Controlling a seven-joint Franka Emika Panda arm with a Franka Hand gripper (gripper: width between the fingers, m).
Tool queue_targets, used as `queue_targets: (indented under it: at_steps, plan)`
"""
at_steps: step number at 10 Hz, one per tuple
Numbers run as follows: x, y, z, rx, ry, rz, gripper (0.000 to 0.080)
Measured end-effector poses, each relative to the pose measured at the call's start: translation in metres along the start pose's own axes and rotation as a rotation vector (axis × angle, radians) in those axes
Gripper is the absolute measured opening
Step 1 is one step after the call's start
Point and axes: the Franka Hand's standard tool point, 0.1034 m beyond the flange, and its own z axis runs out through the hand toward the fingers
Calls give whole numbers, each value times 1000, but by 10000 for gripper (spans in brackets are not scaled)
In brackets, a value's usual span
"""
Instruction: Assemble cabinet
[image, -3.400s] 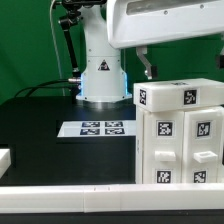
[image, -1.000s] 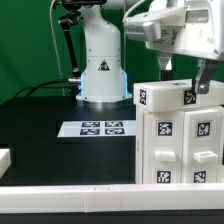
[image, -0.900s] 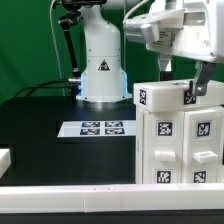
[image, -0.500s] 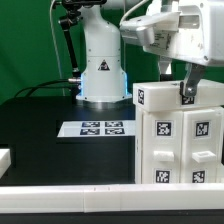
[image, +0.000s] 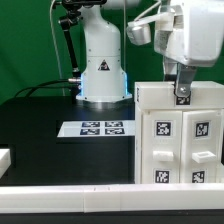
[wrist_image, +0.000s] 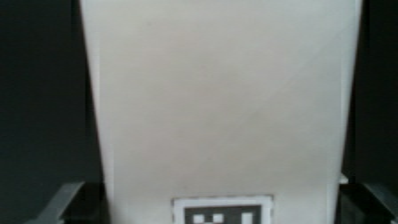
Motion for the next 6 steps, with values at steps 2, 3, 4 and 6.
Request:
queue_targets:
  at_steps: [2, 3, 4, 6]
  plan:
    - [0, 0, 0, 1, 1, 204, 557]
    - [0, 0, 0, 1, 1, 312, 557]
    - [0, 0, 0, 1, 1, 386, 557]
    - [1, 0, 0, 1, 1, 534, 557]
